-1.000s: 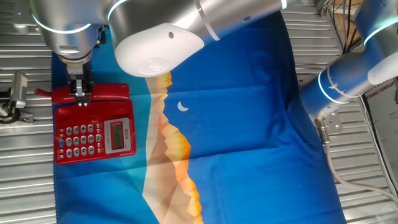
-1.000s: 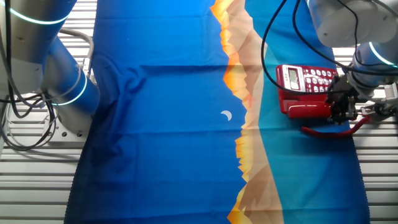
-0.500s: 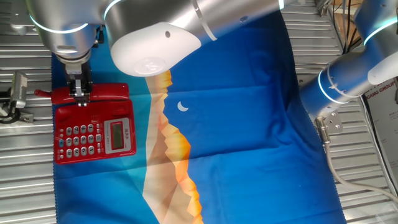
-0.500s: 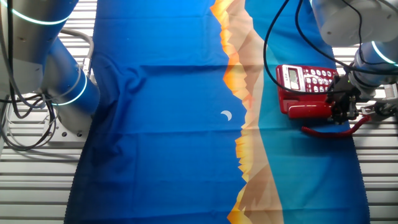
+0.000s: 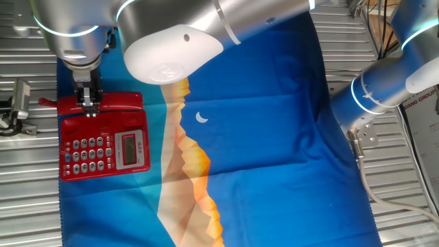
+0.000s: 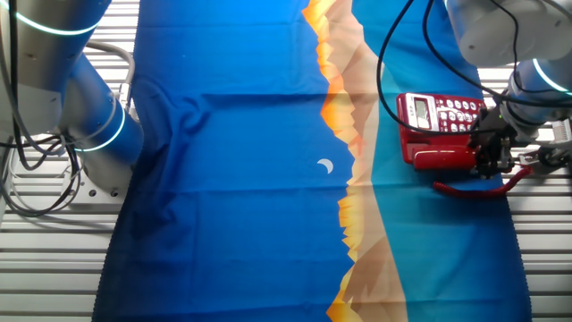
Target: Place the handset of the telephone on the corresponding phone cradle
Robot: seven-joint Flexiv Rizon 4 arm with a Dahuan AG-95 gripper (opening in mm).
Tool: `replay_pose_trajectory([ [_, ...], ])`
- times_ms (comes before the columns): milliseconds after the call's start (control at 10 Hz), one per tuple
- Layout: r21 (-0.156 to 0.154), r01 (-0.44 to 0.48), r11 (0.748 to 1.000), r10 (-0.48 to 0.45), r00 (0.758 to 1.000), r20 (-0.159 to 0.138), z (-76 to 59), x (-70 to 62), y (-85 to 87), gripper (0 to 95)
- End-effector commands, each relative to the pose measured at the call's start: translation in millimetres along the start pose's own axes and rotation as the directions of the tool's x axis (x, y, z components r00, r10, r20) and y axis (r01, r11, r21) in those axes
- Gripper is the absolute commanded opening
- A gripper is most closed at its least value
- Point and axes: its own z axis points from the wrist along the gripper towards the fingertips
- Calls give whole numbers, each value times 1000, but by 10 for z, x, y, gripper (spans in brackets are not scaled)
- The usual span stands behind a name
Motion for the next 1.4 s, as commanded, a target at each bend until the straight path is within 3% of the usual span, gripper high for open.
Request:
replay_pose_trajectory([
  [100,-1,2,1000,-2,1000,-1,3,-5,-3,0],
  [500,-6,37,999,-37,999,8,3,-5,-3,0],
  [800,-14,115,993,-115,993,9,3,-5,-3,0],
  [1400,-20,148,989,-147,989,9,3,-5,-3,0],
])
